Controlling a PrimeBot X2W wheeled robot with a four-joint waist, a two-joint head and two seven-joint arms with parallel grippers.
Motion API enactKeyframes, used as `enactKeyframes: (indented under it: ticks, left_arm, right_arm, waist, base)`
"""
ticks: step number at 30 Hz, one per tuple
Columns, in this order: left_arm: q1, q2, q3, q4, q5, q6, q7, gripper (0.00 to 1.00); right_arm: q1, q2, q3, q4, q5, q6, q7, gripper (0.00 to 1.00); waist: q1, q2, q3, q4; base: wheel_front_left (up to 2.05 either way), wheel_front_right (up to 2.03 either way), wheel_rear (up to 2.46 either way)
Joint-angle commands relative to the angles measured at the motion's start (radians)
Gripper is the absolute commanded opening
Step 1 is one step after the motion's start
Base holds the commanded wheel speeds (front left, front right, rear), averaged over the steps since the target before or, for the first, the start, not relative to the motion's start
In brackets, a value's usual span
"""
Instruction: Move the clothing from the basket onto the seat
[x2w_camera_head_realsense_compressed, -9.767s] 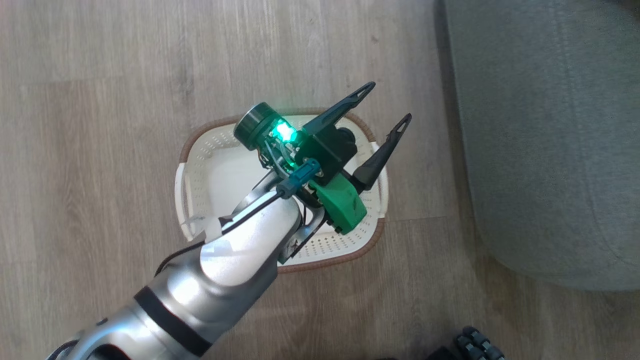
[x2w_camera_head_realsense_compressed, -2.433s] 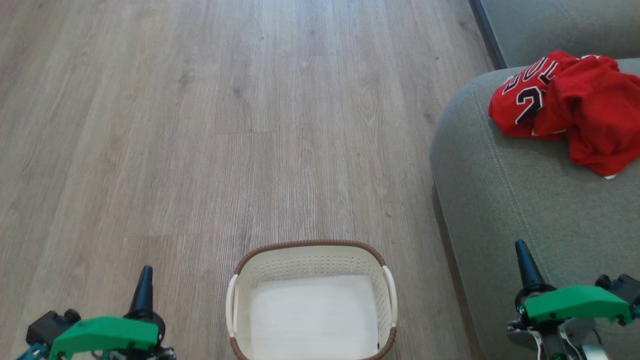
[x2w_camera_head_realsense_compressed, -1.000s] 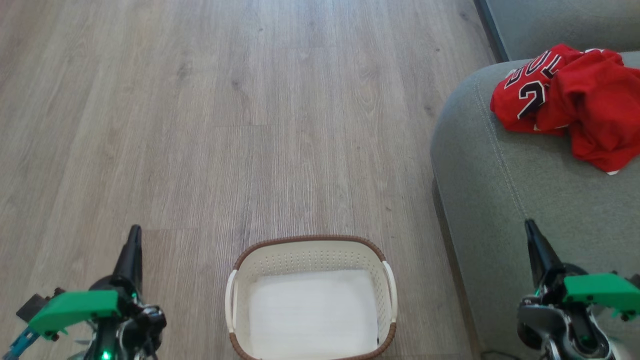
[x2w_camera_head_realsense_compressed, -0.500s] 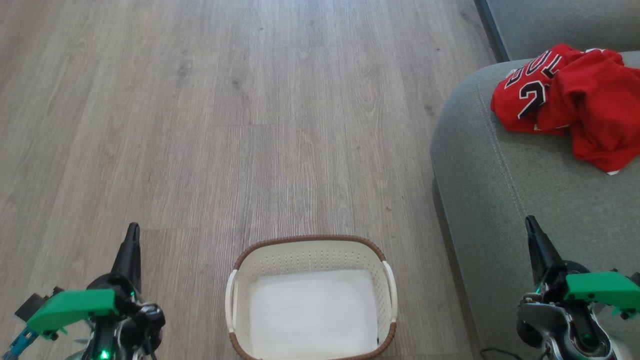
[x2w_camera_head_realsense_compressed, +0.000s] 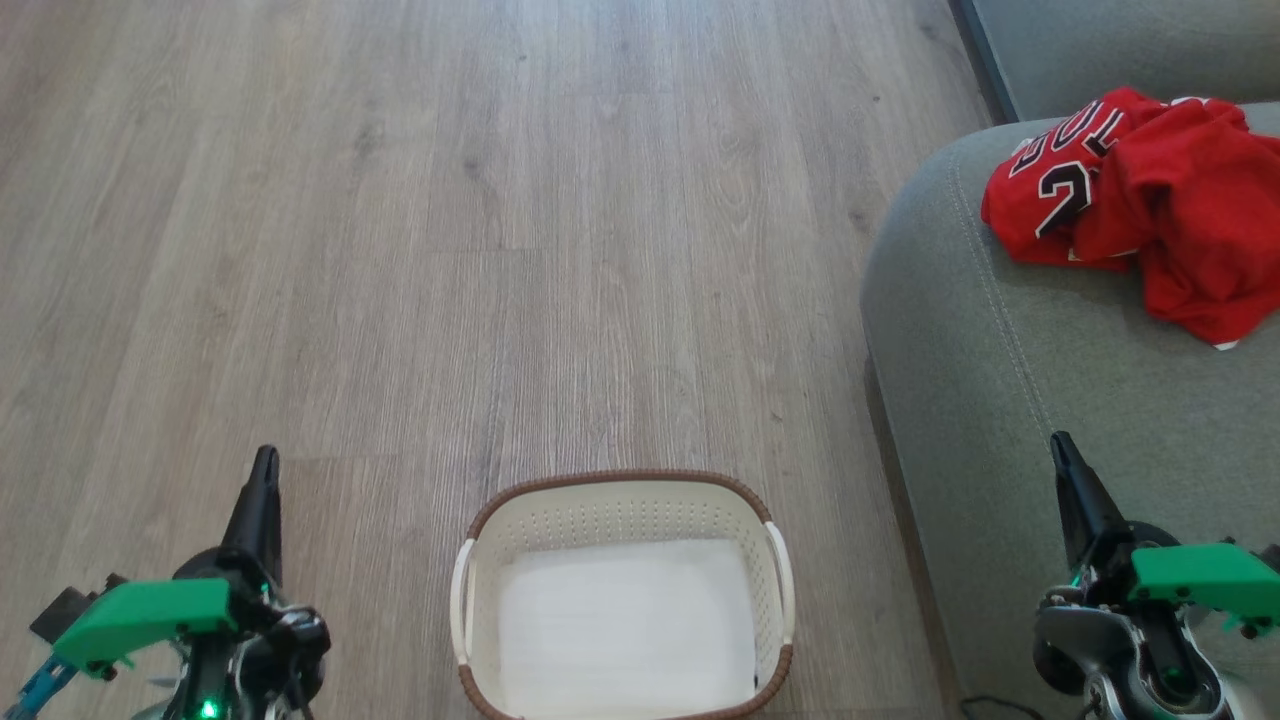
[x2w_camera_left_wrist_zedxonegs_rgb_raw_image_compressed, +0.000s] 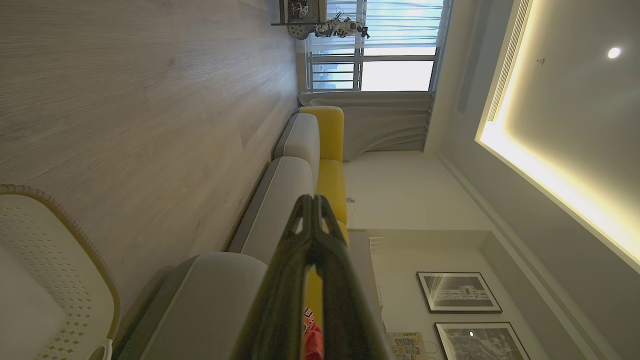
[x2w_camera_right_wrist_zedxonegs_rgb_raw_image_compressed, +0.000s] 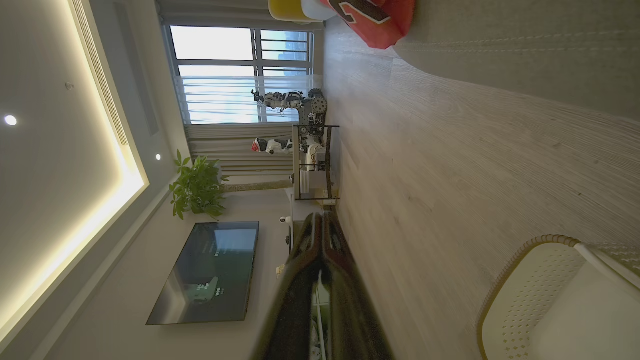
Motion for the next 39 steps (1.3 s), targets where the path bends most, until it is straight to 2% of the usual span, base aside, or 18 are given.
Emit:
enactKeyframes:
  ticks: [1, 39]
  left_arm:
    - [-0.049, 0.006, 0.034, -0.027, 0.0, -0.007, 0.004, 0.0]
    - [-0.05, 0.004, 0.037, -0.027, 0.003, -0.007, 0.007, 0.0]
  right_arm:
    - [-0.05, -0.006, 0.017, -0.038, 0.006, 0.0, 0.004, 0.0]
    - [-0.05, -0.006, 0.017, -0.038, 0.006, 0.0, 0.004, 0.0]
  waist:
    - [0.0, 0.0, 0.0, 0.0]
    - [0.0, 0.0, 0.0, 0.0]
  base:
    - [0.0, 0.0, 0.0]
    - [0.0, 0.0, 0.0]
